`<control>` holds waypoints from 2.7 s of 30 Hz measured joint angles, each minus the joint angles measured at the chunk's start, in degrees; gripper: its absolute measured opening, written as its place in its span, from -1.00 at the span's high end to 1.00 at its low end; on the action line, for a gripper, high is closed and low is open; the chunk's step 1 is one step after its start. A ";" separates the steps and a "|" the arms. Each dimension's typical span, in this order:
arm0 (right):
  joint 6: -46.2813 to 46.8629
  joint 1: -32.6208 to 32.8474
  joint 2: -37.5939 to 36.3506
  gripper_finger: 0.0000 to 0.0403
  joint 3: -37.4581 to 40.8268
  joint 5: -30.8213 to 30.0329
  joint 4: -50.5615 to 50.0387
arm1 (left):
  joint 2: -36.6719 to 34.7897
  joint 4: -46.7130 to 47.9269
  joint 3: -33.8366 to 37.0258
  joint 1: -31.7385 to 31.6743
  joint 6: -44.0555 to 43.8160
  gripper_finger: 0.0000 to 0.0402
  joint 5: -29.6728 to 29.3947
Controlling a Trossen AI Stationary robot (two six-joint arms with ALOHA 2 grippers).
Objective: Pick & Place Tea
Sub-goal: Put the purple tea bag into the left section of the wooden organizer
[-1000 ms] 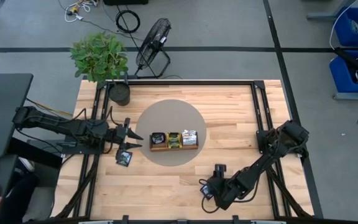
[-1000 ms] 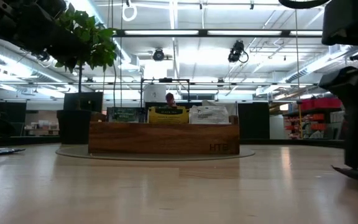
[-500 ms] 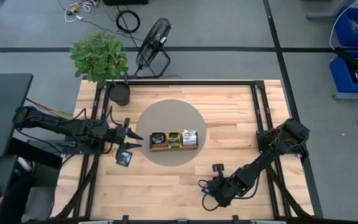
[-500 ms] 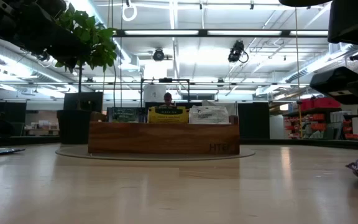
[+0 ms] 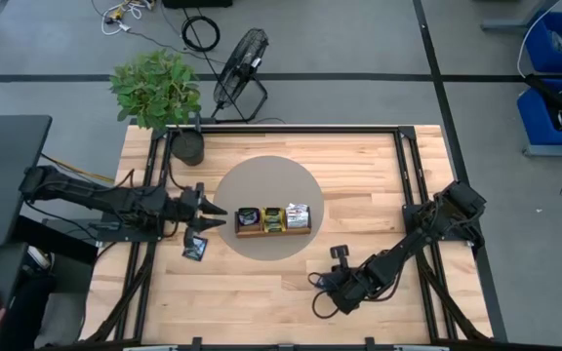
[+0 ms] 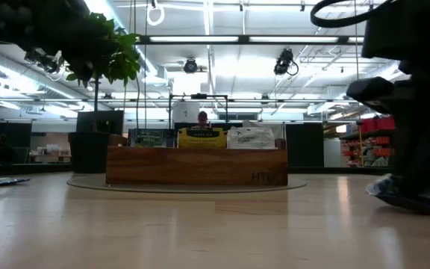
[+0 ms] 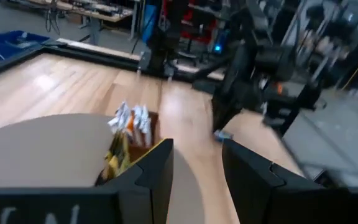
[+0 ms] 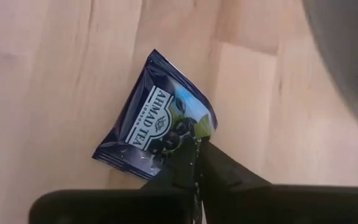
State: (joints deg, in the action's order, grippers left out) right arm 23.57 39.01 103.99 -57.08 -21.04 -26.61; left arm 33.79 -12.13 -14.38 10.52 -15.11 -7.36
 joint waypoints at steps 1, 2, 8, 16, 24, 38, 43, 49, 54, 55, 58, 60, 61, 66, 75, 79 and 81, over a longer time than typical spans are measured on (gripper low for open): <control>-1.17 -0.11 0.00 0.93 -0.09 -0.46 0.11 | 0.43 -0.96 -0.03 0.00 -1.57 0.29 0.01; -2.37 -0.26 0.00 0.94 -0.47 -1.14 -0.41 | 0.94 -1.48 -0.03 0.02 -3.24 0.29 0.10; -12.27 -1.14 -0.11 0.94 -6.80 -9.96 -8.72 | 7.73 -4.74 -0.03 0.00 -14.78 0.29 0.52; -27.75 -3.03 -0.27 0.92 -12.36 -19.89 -10.47 | 18.67 -20.91 -0.03 1.36 -20.61 0.29 2.72; -43.91 -5.31 -0.29 0.92 -16.23 -28.37 -8.77 | 26.31 -28.32 -0.01 1.36 -28.46 0.29 2.46; -65.01 -10.03 -0.29 0.91 -16.48 -26.94 8.27 | 38.03 -43.21 -1.94 1.33 -31.26 0.06 4.17; -68.12 -11.82 -0.35 0.91 -16.48 -23.75 11.10 | 43.94 -42.44 -7.43 1.79 -30.88 -0.02 9.89; -69.54 -12.36 -0.35 0.91 -16.48 -24.83 11.13 | 49.25 -40.95 -10.86 2.60 -30.46 -0.01 8.51; -69.58 -12.49 -0.35 0.91 -16.48 -24.97 11.39 | 51.42 -40.79 -12.35 2.54 -29.48 0.00 6.74; -69.57 -12.57 -0.35 0.91 -16.48 -25.04 11.40 | 51.77 -40.80 -12.74 2.51 -29.47 0.00 6.60; -69.50 -12.74 -0.35 0.91 -16.48 -25.00 10.96 | 51.70 -39.29 -13.73 2.74 -29.19 0.00 6.47; -69.50 -12.97 -0.35 0.91 -16.48 -25.00 10.88 | 51.73 -36.46 -14.68 2.87 -28.33 0.01 6.54; -69.48 -13.05 -0.35 0.91 -16.50 -25.04 10.90 | 51.75 -35.10 -15.12 2.90 -28.03 0.01 6.59; -69.65 -13.26 -0.35 0.91 -16.51 -25.02 12.38 | 51.79 -31.45 -16.93 3.21 -26.58 0.01 5.76; -69.70 -13.23 -0.35 0.91 -16.51 -24.58 12.97 | 51.77 -27.30 -17.30 3.15 -25.13 0.17 3.19; -69.74 -13.28 -0.35 0.91 -16.51 -24.43 13.36 | 51.77 -27.03 -17.31 3.19 -24.25 0.52 2.46; -69.71 -13.23 -0.35 0.91 -16.51 -24.41 13.40 | 51.77 -27.18 -17.30 3.19 -23.31 0.75 2.39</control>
State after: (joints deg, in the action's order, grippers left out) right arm -46.14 25.78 103.63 -73.58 -45.45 -13.21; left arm 85.56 -39.31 -31.68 13.72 -38.42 -4.98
